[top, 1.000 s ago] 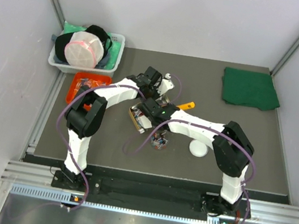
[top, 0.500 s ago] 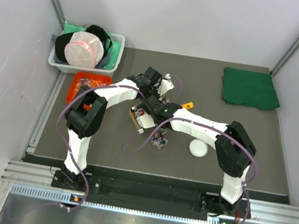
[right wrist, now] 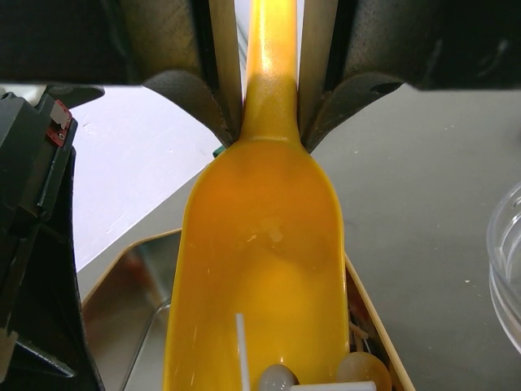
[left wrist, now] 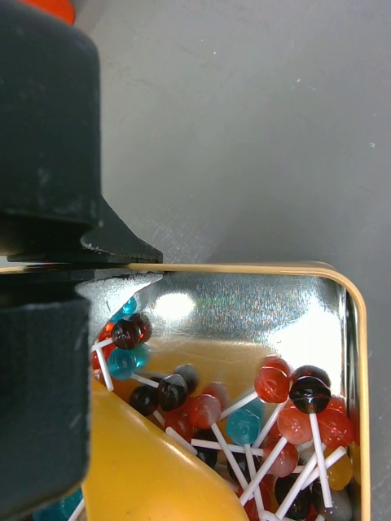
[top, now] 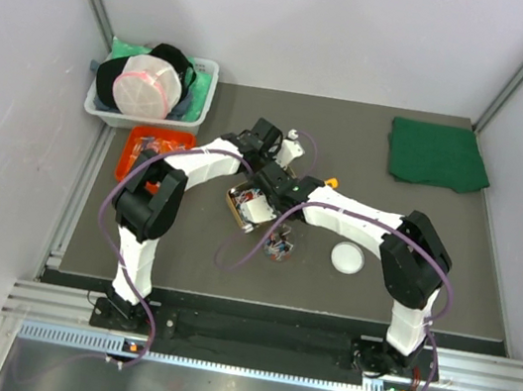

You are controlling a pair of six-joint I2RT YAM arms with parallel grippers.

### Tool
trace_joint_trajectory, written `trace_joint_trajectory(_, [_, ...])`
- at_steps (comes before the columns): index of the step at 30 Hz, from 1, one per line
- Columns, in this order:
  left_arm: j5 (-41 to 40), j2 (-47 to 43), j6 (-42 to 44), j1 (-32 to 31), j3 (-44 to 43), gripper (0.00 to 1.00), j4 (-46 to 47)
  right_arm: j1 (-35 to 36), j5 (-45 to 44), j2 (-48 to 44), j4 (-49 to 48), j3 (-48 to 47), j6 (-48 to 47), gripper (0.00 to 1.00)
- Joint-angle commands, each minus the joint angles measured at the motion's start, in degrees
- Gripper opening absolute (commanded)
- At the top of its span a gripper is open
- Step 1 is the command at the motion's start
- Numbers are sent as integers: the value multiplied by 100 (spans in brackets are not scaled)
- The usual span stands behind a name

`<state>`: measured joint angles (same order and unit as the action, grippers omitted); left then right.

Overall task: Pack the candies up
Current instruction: Scoop the fake candies from the storage box.

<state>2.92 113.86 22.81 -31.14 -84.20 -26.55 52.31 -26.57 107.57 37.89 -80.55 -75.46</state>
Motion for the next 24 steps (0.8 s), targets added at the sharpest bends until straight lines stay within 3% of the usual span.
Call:
trace_joint_trajectory(1, [104,-488,-75,-68,-79,0,369,33,275,-175,87,-74,-153,0])
trace_joint_trajectory(11, [104,-488,-84,-77,0,0,422,51,460,238,562,-654,813,0])
trace_joint_trajectory(20, [86,-514,-119,-68,71,0,484,95,468,177,333,-522,1068,0])
trace_joint_trajectory(24, [86,-488,-127,-77,80,0,493,182,153,124,-323,-156,753,0])
